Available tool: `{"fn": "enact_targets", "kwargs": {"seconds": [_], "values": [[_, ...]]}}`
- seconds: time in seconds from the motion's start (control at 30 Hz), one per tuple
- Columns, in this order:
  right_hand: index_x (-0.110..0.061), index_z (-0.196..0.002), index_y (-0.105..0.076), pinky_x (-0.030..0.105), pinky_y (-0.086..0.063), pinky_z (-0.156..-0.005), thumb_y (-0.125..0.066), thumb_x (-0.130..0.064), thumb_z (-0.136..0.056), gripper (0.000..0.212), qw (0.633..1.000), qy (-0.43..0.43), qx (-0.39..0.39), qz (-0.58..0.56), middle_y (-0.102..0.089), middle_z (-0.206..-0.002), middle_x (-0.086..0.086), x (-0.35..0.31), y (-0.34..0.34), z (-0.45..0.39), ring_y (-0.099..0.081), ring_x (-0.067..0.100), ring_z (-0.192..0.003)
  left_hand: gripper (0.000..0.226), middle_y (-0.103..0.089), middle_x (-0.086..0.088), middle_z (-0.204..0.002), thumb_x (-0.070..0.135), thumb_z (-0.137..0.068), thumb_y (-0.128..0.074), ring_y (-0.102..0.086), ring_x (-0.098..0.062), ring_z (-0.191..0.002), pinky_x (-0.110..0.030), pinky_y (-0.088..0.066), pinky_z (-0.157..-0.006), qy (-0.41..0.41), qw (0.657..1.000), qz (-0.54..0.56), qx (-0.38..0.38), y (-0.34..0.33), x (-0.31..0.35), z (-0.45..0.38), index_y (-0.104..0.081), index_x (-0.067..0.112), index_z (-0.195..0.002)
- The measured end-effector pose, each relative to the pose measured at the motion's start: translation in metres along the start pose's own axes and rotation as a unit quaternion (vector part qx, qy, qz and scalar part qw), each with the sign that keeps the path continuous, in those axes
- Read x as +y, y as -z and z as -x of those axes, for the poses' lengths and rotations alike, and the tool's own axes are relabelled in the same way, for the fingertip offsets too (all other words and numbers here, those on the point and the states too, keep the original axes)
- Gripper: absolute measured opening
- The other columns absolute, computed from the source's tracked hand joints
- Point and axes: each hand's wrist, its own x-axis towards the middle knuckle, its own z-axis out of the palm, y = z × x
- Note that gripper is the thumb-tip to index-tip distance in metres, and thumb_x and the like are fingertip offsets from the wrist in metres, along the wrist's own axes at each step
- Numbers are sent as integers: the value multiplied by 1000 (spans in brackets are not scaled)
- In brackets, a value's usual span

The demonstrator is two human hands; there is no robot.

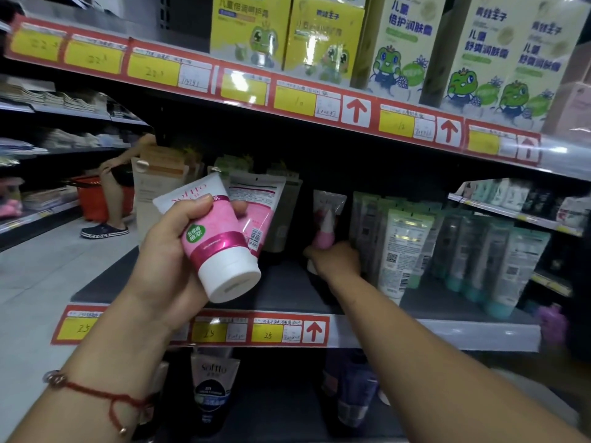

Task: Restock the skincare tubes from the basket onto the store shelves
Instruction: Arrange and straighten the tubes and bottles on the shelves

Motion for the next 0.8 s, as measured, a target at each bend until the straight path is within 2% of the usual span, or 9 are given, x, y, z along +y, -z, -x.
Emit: {"fn": "enact_targets", "kwargs": {"seconds": [0.1,0.2,0.27,0.33,0.4,0.6,0.8], "values": [[-6,-122,-47,35,-53,-82,-81,-47,-64,78,1000,2,9,-6,-62,-121,14,4,7,1,-64,31,-104,43,-71,-12,-106,30,-79,-58,-63,-27,-86,-39,-60,-69,1,1000,-3,-6,-4,0,3,-62,4,-113],[-7,-133,-40,37,-51,-91,-80,-55,-66,91,998,-6,-23,60,-54,-132,14,3,11,0,-58,32,-115,45,-71,-12,-107,30,-78,-58,-63,-26,-85,-37,-60,-66,4,1000,-5,-7,-7,0,5,-62,3,-113],[-10,-132,-48,36,-52,-89,-78,-51,-65,84,994,-7,-55,97,-57,-128,12,2,10,2,-60,30,-111,42,-71,-12,-106,30,-78,-58,-67,-24,-81,-37,-60,-66,6,1000,-2,-9,-7,0,6,-63,4,-111],[-15,-121,-59,30,-53,-78,-75,-43,-69,61,992,12,-62,110,-65,-117,8,5,9,1,-65,27,-100,36,-72,-11,-103,29,-81,-57,-69,-22,-77,-37,-60,-66,3,1000,-2,-7,-8,-1,6,-64,5,-107],[-16,-117,-62,27,-47,-70,-74,-40,-75,49,991,25,-57,117,-68,-111,6,8,10,0,-65,26,-96,35,-72,-10,-100,29,-82,-56,-69,-22,-76,-37,-60,-67,3,1000,-2,-6,-8,-1,6,-64,5,-106],[-13,-120,-58,29,-45,-70,-76,-46,-76,58,989,-11,-27,143,-66,-116,8,4,8,-7,-65,27,-103,39,-71,-10,-102,30,-77,-58,-62,-25,-81,-38,-60,-67,2,1000,-22,-7,-6,-1,4,-63,5,-107],[-11,-128,-51,33,-50,-80,-76,-48,-76,68,988,-27,-35,144,-63,-122,11,-1,8,-7,-63,29,-109,39,-71,-12,-103,30,-78,-60,-60,-27,-84,-40,-59,-68,3,999,-37,2,-3,-5,0,-63,5,-108]]}}
